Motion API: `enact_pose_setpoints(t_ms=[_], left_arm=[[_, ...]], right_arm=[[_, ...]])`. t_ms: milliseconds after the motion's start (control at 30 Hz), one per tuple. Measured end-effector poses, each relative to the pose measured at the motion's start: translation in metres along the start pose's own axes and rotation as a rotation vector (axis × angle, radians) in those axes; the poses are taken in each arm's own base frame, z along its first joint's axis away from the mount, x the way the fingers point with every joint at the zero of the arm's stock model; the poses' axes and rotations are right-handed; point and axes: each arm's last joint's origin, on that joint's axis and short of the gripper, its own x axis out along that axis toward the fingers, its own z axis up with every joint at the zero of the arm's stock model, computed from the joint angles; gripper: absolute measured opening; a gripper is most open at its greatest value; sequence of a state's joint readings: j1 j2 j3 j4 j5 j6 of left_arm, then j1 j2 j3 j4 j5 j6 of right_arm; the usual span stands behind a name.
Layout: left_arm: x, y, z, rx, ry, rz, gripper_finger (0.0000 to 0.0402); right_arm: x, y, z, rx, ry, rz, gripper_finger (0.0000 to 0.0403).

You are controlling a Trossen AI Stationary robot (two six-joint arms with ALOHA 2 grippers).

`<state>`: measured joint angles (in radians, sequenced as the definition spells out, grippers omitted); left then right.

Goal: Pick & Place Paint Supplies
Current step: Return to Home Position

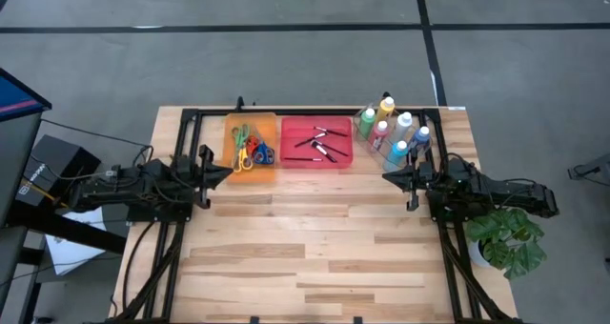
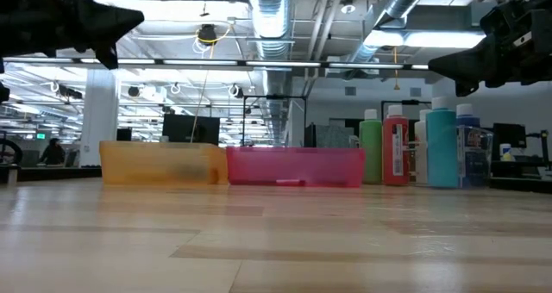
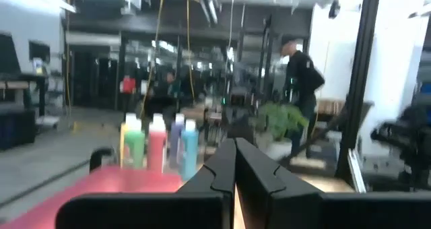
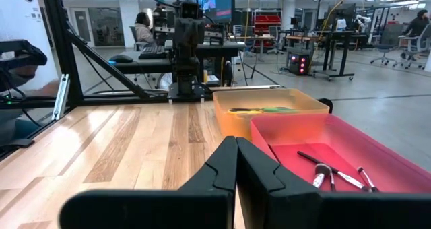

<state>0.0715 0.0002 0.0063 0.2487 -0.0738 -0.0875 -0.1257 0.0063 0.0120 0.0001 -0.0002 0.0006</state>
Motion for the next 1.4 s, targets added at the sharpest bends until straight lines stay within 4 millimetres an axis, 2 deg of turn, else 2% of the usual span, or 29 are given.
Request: enact_pose_setpoints(t_ms=[200,1400], left_arm=[[-0.0002,-0.0018,0.0042,-0.008,-0.044,-0.018,0.0],[-0.0002,-0.0021,0.0034,-0.008,-0.035,-0.022,0.0]], right_arm=[[0.0,0.0,0.0,0.0,0.0,0.0,0.0],[0.0,0.0,0.0,0.0,0.0,0.0,0.0]])
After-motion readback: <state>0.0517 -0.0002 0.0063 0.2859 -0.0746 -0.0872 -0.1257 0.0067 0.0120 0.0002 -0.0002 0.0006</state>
